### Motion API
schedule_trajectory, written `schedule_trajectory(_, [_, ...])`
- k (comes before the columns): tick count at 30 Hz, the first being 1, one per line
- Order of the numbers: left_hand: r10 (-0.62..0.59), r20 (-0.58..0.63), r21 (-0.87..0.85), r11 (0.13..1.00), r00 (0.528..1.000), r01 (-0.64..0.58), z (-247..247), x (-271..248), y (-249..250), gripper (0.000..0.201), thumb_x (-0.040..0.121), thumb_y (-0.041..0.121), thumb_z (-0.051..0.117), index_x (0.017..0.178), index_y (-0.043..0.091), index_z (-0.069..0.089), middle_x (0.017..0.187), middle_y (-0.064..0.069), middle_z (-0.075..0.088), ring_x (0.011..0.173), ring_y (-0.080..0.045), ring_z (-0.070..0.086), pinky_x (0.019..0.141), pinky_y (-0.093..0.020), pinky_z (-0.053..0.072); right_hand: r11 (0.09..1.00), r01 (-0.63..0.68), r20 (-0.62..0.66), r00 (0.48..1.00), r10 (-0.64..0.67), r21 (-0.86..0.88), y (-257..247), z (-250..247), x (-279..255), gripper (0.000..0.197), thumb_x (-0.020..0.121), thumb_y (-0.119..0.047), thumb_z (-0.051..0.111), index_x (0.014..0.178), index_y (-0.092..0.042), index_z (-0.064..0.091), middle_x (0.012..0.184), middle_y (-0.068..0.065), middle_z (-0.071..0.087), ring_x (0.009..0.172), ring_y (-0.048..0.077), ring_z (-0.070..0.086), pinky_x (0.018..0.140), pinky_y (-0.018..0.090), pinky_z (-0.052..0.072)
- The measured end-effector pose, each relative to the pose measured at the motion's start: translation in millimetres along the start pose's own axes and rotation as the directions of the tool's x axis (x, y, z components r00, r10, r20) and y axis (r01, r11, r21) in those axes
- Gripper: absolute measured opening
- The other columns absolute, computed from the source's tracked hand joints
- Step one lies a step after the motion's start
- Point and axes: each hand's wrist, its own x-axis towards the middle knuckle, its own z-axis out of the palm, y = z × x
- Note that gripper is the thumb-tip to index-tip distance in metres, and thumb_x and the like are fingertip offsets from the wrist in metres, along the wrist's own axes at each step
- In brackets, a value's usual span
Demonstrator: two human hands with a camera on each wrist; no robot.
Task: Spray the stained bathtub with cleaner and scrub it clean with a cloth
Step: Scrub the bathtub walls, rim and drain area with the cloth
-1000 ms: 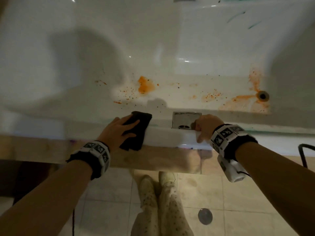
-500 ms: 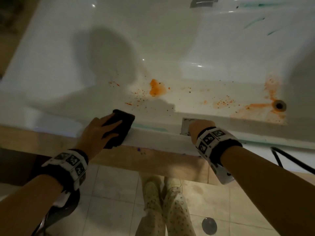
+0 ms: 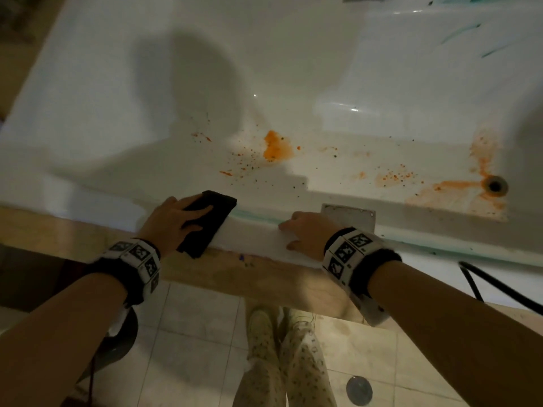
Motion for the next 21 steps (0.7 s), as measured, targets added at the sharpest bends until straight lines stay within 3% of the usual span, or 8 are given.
schedule_trajectory(5, [-0.238,-0.052,0.089,0.966,0.970,0.242,-11,6,-23,0.042,0.096,0.014,0.049,0.138,0.019,0.047,0.149,-0.011,0.037,0.117,-0.041,0.043,0.101,-0.046,0.039,0.999,0.029,0.003,1.000,-0.029,-0.037,-1,-4,12,0.047,0.093,-0.029,0.055,0.136,-0.014,0.046,0.130,0.008,0.049,0.119,0.023,0.047,0.099,0.030,0.038])
schedule_trajectory(8, [-0.384,-0.197,0.108,0.906,0.902,0.410,-19,-1,-36,0.041,0.095,0.014,0.051,0.136,0.013,0.051,0.145,-0.019,0.039,0.115,-0.044,0.041,0.097,-0.050,0.038,1.000,0.027,0.013,1.000,-0.027,-0.002,3,-6,16,0.047,0.090,-0.031,0.059,0.133,-0.014,0.050,0.127,0.006,0.053,0.116,0.022,0.050,0.096,0.029,0.040])
schedule_trajectory(11, [-0.508,-0.316,-0.059,0.853,0.801,0.518,-21,-9,-39,0.043,0.094,0.014,0.052,0.137,0.009,0.049,0.143,-0.024,0.038,0.115,-0.047,0.040,0.099,-0.050,0.035,1.000,0.003,0.031,1.000,-0.004,0.017,4,-10,24,0.049,0.084,-0.036,0.066,0.126,-0.013,0.057,0.119,0.005,0.061,0.107,0.022,0.057,0.089,0.028,0.045])
schedule_trajectory(12, [-0.526,-0.304,-0.114,0.848,0.794,0.518,-17,-12,-36,0.042,0.094,0.013,0.053,0.136,0.007,0.049,0.143,-0.026,0.038,0.117,-0.047,0.041,0.101,-0.050,0.033,1.000,-0.001,0.045,0.999,0.000,0.013,4,-12,26,0.049,0.082,-0.037,0.068,0.123,-0.012,0.059,0.116,0.006,0.063,0.104,0.022,0.059,0.087,0.029,0.047])
schedule_trajectory(16, [-0.317,-0.226,-0.151,0.945,0.921,0.289,20,-35,-20,0.041,0.086,0.004,0.064,0.126,0.002,0.058,0.140,-0.026,0.042,0.115,-0.049,0.048,0.101,-0.056,0.039,1.000,-0.003,0.098,0.995,0.006,-0.029,0,-20,35,0.050,0.078,-0.037,0.072,0.116,-0.007,0.063,0.112,0.008,0.065,0.100,0.023,0.062,0.087,0.032,0.052])
schedule_trajectory(18, [-0.286,-0.170,-0.173,0.951,0.943,0.257,26,-42,-23,0.043,0.086,0.002,0.063,0.128,0.006,0.058,0.144,-0.020,0.040,0.118,-0.046,0.047,0.103,-0.055,0.039,0.997,-0.010,0.141,0.990,0.020,-0.071,-2,-21,43,0.047,0.075,-0.038,0.075,0.108,-0.006,0.066,0.104,0.008,0.067,0.091,0.023,0.063,0.084,0.032,0.053])
schedule_trajectory(20, [-0.293,-0.171,-0.197,0.946,0.941,0.259,19,-38,-29,0.044,0.087,0.003,0.061,0.130,0.008,0.056,0.146,-0.014,0.039,0.118,-0.043,0.046,0.104,-0.051,0.038,0.992,-0.032,0.179,0.982,0.053,-0.118,-6,-27,53,0.034,0.071,-0.036,0.079,0.083,-0.007,0.064,0.082,0.005,0.065,0.071,0.020,0.059,0.075,0.030,0.053])
schedule_trajectory(21, [-0.286,-0.163,-0.190,0.948,0.944,0.254,15,-35,-35,0.044,0.088,0.004,0.061,0.131,0.009,0.054,0.147,-0.012,0.039,0.118,-0.042,0.045,0.105,-0.050,0.037,0.991,-0.039,0.193,0.979,0.064,-0.131,-9,-31,57,0.036,0.069,-0.035,0.081,0.069,-0.008,0.056,0.071,0.003,0.059,0.062,0.019,0.053,0.070,0.029,0.051])
